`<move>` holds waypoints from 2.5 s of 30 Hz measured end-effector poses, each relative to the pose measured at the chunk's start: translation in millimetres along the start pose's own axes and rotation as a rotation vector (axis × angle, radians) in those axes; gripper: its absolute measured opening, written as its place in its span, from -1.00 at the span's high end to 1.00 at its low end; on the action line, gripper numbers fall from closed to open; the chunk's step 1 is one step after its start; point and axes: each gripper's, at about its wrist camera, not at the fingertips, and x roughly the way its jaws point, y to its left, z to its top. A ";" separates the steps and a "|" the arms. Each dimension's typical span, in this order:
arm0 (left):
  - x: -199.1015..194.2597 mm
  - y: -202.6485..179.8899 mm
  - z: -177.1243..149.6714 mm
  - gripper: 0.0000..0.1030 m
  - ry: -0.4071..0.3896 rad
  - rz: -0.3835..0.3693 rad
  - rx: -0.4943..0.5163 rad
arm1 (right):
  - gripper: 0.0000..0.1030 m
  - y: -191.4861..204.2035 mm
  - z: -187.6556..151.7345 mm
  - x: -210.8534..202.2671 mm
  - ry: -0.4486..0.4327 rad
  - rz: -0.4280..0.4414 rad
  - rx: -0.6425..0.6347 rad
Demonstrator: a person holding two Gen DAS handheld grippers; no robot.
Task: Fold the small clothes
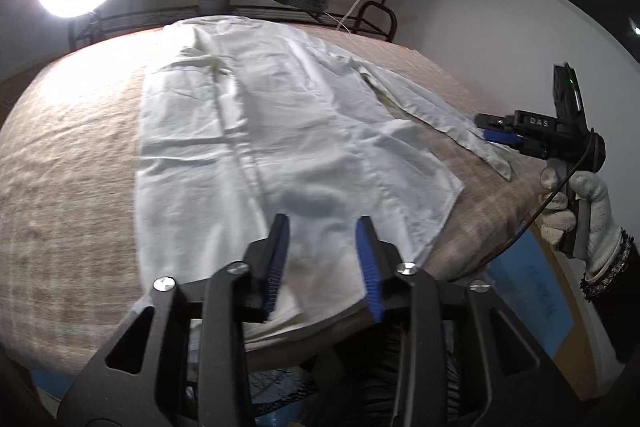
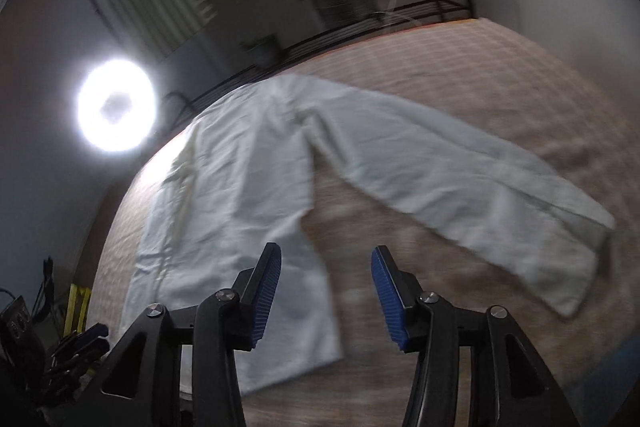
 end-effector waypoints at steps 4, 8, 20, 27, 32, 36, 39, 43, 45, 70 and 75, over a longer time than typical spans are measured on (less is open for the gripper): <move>9.9 -15.2 2.0 0.15 0.008 -0.003 0.007 | -0.11 -46.2 2.7 -21.3 -0.034 -0.067 0.062; 21.1 -24.9 2.2 0.15 0.024 -0.011 0.005 | -0.13 -92.4 4.2 -36.5 -0.052 -0.119 0.149; 35.5 -39.6 5.3 0.15 0.050 -0.015 0.014 | -0.15 -200.2 6.6 -19.5 -0.018 -0.104 0.482; 33.5 -37.5 6.9 0.15 0.049 0.005 0.020 | 0.16 -201.5 17.2 -9.7 -0.036 -0.073 0.491; 31.5 -34.0 8.0 0.15 0.046 0.005 0.008 | 0.88 -168.1 26.5 -6.7 -0.031 -0.104 0.340; 29.4 -31.6 9.8 0.15 0.039 0.008 0.006 | 0.96 -129.9 33.4 -13.9 -0.069 -0.108 0.211; 28.4 -27.5 12.0 0.15 0.032 0.008 -0.009 | 0.97 -87.4 38.9 -21.1 -0.098 -0.076 0.082; 25.9 -21.2 14.8 0.15 0.017 0.005 -0.035 | 0.97 -11.0 28.0 -24.9 -0.092 0.030 -0.151; 24.9 -17.5 15.8 0.15 0.011 0.006 -0.048 | 0.98 21.8 13.4 -22.0 -0.068 0.094 -0.233; 116.8 -56.3 48.4 0.14 0.103 -0.163 -0.081 | 0.12 56.2 93.0 73.7 0.153 0.180 -0.314; 135.7 -62.7 54.1 0.94 0.128 -0.183 -0.047 | 0.10 49.1 141.1 139.6 0.205 0.107 -0.252</move>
